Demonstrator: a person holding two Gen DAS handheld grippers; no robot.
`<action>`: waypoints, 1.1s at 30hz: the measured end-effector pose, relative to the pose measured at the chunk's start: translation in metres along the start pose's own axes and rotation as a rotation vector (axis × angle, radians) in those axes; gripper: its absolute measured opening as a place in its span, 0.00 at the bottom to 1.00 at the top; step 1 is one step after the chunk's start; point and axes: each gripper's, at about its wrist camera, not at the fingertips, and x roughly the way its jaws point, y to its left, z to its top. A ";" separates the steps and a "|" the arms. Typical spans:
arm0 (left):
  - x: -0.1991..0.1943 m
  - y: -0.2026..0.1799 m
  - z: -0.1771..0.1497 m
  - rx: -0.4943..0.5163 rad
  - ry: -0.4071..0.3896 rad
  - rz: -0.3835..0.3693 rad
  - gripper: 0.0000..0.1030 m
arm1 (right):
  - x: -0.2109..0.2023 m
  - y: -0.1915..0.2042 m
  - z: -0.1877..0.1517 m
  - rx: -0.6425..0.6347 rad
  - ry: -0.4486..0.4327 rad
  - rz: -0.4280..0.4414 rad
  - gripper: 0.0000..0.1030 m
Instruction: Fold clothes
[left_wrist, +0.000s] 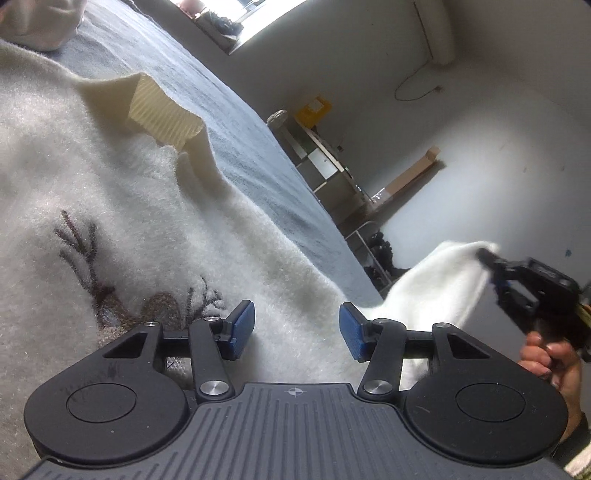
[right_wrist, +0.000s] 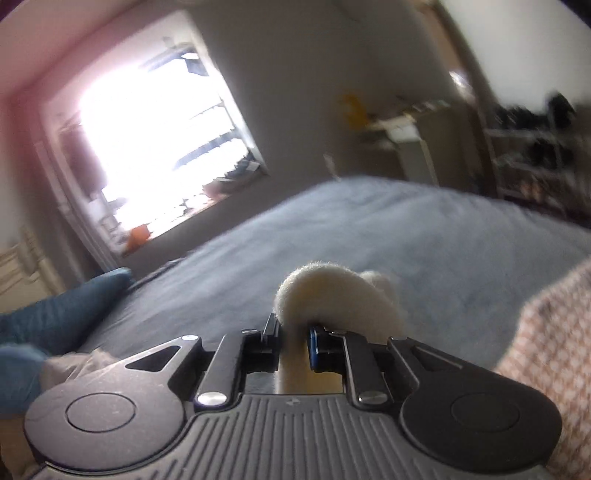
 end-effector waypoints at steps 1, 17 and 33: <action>0.000 0.002 0.000 -0.010 -0.001 -0.006 0.50 | -0.018 0.021 -0.003 -0.124 -0.018 0.048 0.16; 0.002 0.006 -0.003 -0.027 -0.008 -0.012 0.50 | -0.136 0.122 -0.213 -1.229 0.429 0.135 0.30; -0.004 0.015 -0.003 -0.050 -0.018 -0.047 0.50 | -0.054 0.058 -0.126 -0.244 0.414 0.039 0.48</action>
